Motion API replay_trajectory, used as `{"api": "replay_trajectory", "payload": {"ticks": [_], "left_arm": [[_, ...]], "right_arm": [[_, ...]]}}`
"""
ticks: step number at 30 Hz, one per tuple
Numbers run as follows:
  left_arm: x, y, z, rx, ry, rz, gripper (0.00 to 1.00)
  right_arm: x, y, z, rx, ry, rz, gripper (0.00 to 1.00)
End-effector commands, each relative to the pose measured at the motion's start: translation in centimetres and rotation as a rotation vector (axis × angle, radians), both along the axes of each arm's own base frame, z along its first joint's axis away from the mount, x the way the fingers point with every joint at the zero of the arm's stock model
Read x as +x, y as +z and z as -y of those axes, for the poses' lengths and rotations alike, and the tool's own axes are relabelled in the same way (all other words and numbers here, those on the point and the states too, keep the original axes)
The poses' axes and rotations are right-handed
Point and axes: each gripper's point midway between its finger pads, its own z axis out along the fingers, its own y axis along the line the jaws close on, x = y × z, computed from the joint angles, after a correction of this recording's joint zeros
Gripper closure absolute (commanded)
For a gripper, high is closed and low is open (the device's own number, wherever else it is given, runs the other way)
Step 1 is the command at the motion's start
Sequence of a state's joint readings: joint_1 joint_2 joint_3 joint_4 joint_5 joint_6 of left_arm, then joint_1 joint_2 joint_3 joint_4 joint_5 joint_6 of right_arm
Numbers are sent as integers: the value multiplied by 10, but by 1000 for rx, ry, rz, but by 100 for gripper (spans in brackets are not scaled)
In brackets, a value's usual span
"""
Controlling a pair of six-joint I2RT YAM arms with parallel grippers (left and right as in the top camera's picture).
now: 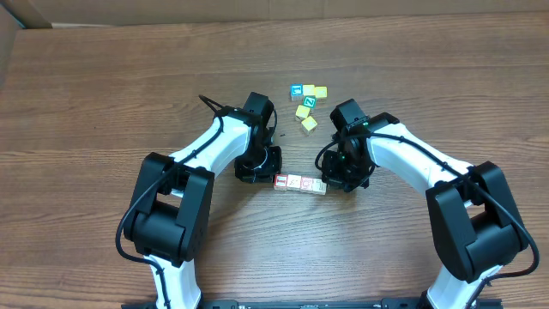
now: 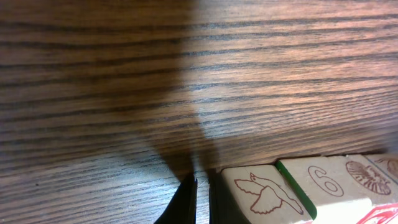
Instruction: Flip 4 blocks
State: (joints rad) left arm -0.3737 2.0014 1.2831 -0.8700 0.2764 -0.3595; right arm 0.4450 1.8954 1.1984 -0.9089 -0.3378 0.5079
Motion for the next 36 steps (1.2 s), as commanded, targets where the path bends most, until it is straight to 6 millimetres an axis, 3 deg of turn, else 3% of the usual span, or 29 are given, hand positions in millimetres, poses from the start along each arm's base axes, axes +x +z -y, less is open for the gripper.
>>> {"api": "replay_trajectory", "payload": {"ticks": [1, 23, 36], "left_arm": [[-6, -17, -5, 51, -37, -15, 96], [34, -18, 3, 43, -63, 165, 96], [42, -17, 7, 29, -61, 202, 96]], "right_arm": [[-6, 4, -8, 24, -39, -34, 95], [-37, 9, -42, 22, -212, -190, 95], [-62, 6, -63, -61, -301, -228, 95]]}}
